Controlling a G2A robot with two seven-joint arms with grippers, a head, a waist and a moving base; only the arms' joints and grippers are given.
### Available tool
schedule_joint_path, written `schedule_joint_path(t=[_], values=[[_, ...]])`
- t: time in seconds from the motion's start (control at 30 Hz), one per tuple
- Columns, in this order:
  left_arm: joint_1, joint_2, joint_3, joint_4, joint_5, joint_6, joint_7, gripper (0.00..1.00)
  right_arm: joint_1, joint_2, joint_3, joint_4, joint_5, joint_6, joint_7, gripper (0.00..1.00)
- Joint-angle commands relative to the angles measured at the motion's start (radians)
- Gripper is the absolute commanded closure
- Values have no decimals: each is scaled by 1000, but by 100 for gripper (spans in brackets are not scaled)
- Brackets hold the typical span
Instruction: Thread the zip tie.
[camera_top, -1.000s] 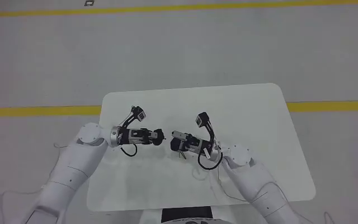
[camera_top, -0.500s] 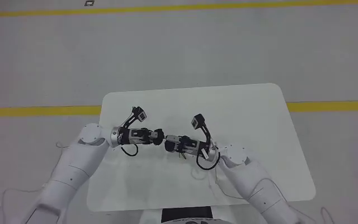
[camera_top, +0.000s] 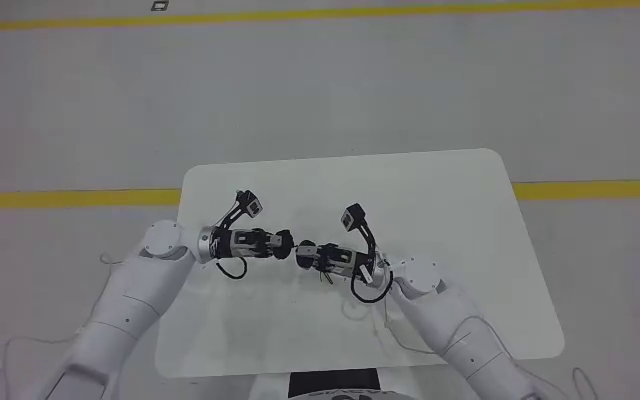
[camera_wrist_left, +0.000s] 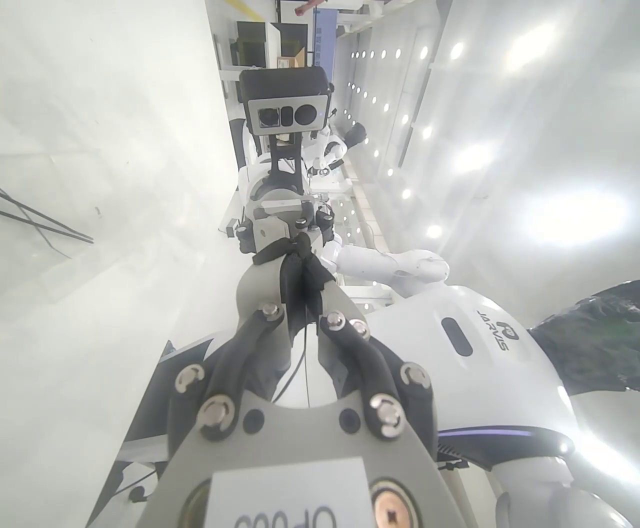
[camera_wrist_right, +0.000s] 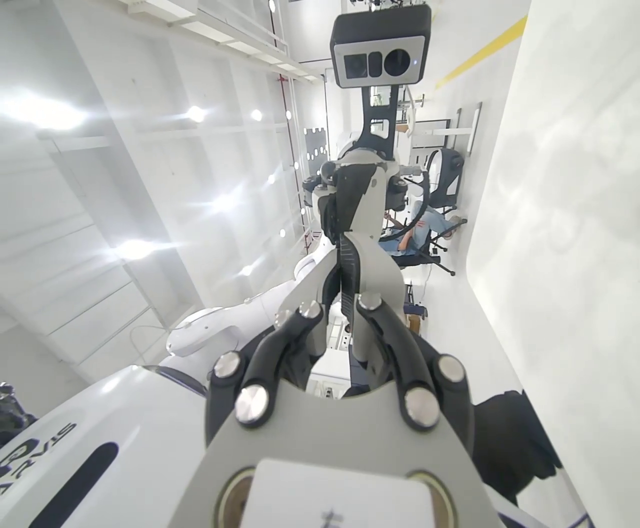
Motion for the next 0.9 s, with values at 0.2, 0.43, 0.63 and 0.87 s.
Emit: schedule_joint_path(t=[0.2,0.43,0.63,0.87], values=[[0,0,0,0,0,0,0,100,0,3,-1,-1,2,-6,-3,85],[0,0,0,0,0,0,0,100,9,4,-4,2,10,-2,-3,87],[0,0,0,0,0,0,0,100,24,2,-13,14,20,1,-3,87],[0,0,0,0,0,0,0,100,37,-1,-22,32,28,0,-5,100]])
